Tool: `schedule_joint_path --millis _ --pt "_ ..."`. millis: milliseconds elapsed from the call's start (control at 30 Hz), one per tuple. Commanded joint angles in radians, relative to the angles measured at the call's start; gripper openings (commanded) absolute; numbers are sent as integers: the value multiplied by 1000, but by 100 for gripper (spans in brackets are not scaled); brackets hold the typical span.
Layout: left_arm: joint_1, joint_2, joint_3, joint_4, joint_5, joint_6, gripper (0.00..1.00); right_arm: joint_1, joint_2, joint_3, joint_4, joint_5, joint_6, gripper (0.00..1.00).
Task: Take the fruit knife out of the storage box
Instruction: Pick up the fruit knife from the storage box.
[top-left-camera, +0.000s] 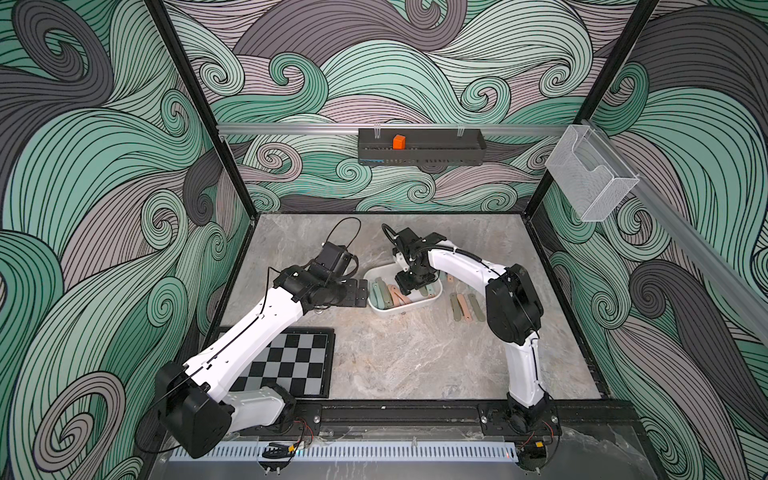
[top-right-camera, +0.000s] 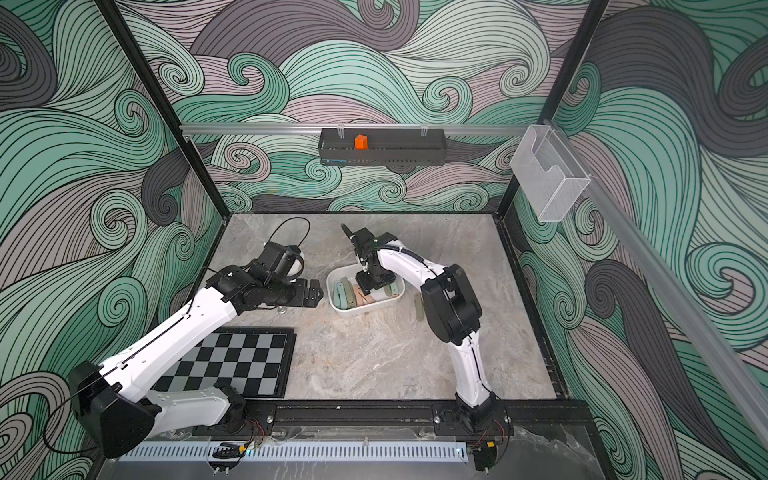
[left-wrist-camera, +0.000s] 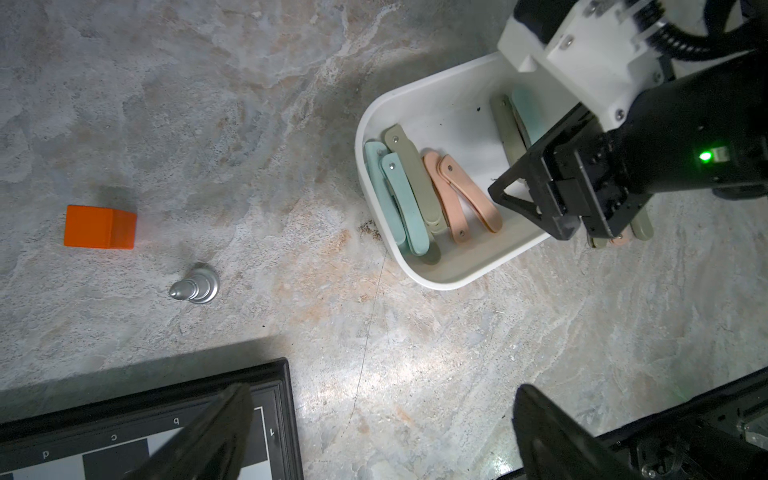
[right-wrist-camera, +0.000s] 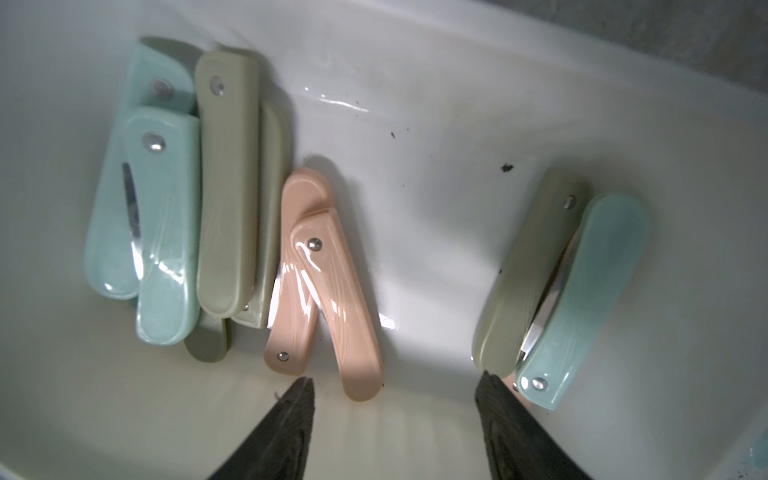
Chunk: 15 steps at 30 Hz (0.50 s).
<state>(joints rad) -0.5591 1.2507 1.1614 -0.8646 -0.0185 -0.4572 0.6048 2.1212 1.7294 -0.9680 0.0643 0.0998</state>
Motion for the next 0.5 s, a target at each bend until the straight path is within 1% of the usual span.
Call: schedule_joint_path --millis 0,200,467 --pt "14 -8 0 -22 -4 -10 99 0 21 36 10 -45 -38 60" --pt "18 10 6 -26 0 -14 99 0 73 76 11 -87 -38 57" --pt "22 30 10 -37 -2 -16 99 1 134 120 15 -158 -20 56"
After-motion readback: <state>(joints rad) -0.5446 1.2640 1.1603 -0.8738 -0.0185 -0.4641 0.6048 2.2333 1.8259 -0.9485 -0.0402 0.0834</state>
